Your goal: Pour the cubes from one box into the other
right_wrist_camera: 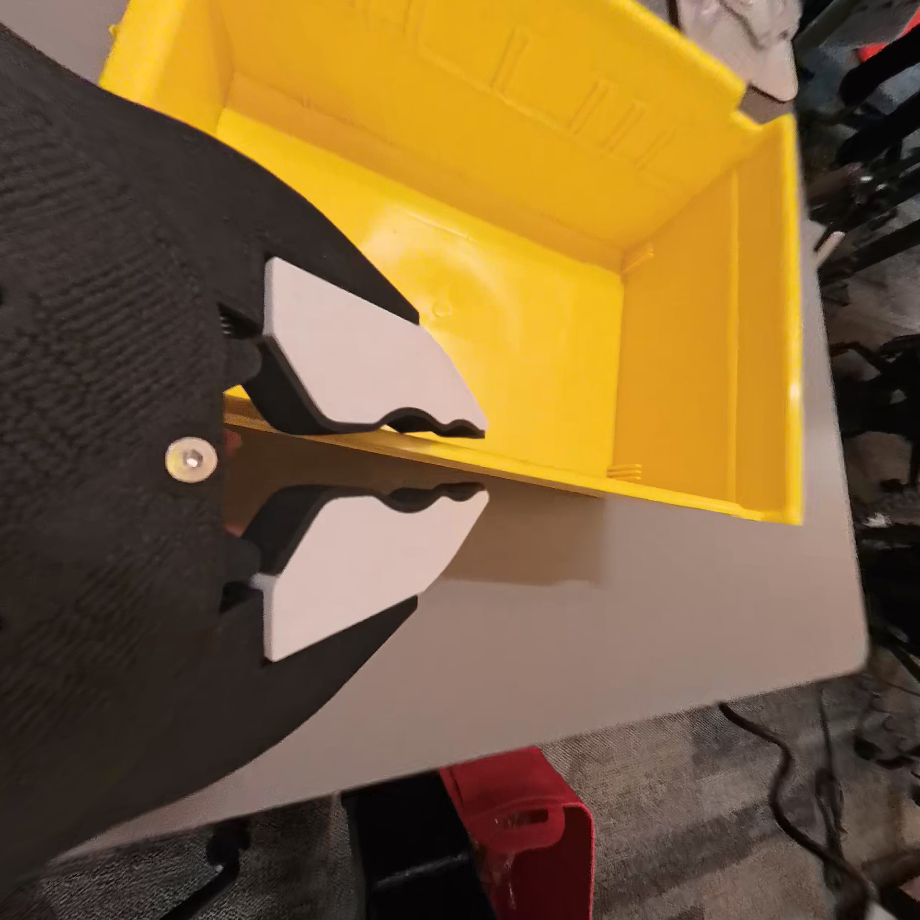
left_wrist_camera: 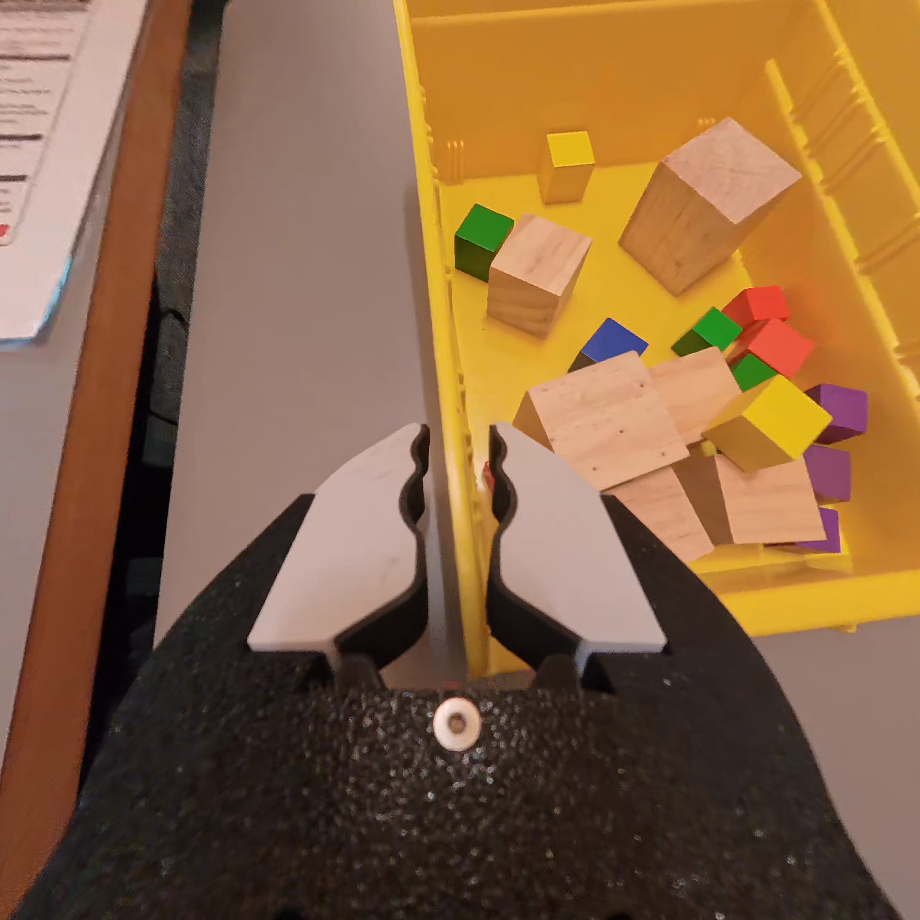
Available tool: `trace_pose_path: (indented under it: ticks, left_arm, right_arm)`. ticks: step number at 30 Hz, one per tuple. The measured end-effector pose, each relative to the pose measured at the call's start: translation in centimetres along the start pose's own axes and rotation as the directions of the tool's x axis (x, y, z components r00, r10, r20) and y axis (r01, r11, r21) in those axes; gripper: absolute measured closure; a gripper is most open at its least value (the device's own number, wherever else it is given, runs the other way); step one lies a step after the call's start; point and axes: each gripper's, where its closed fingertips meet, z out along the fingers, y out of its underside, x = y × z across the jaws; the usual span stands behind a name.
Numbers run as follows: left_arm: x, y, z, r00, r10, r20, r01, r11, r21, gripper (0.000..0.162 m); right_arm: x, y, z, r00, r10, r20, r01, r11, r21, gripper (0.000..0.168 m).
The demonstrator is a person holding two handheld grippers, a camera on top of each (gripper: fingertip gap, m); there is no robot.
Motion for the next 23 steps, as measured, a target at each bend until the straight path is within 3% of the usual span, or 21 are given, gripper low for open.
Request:
trace_pose_path:
  ticks: [1,5,8,10,12,14,18,21,23]
  left_arm:
    - [0.2,-0.1,-0.5,1.0,0.019,0.01,-0.019,1.0,0.018,0.139]
    - [0.6,-0.9,-3.4,0.992,0.089,0.085,-0.095,0.993,0.069,0.119]
    - [1.3,-2.5,-6.2,0.99,0.091,0.105,-0.106,0.984,0.146,0.109]
    - [1.8,-3.4,-7.7,0.992,0.075,0.099,-0.094,0.975,0.203,0.105]
    - [2.1,-3.7,-8.3,0.995,0.055,0.079,-0.072,0.971,0.228,0.1]
    - [1.9,-3.5,-8.1,0.998,0.034,0.061,-0.047,0.974,0.22,0.097]
    - [1.5,-3.1,-6.0,1.0,0.009,0.018,-0.011,0.992,0.126,0.087]
    - [0.5,-2.6,-3.4,1.0,-0.002,0.02,0.002,0.999,0.032,0.088]
    - [0.0,-3.1,-1.9,1.0,-0.018,0.0,0.018,1.0,0.019,0.098]
  right_arm:
    - [0.3,-0.8,-0.7,1.0,0.007,-0.021,-0.006,0.999,0.037,0.149]
    - [-0.5,-5.2,-5.0,0.997,0.037,-0.061,-0.023,0.977,0.212,0.145]
    - [-3.5,-8.1,-8.2,0.991,-0.083,-0.109,0.114,0.94,0.321,0.117]
    - [-4.8,-9.3,-9.9,0.964,-0.143,-0.224,0.217,0.91,0.353,0.092]
    - [-6.9,-9.9,-10.8,0.949,-0.189,-0.254,0.279,0.878,0.39,0.082]
    - [-8.4,-9.4,-10.8,0.954,-0.18,-0.238,0.267,0.874,0.407,0.071]
    - [-11.9,-7.1,-9.6,0.982,-0.154,-0.107,0.184,0.903,0.388,0.066]
    - [-13.6,-6.0,-9.4,0.991,-0.123,-0.051,0.133,0.914,0.383,0.066]
    - [-14.3,-5.5,-9.6,0.995,-0.098,-0.028,0.102,0.916,0.389,0.067]
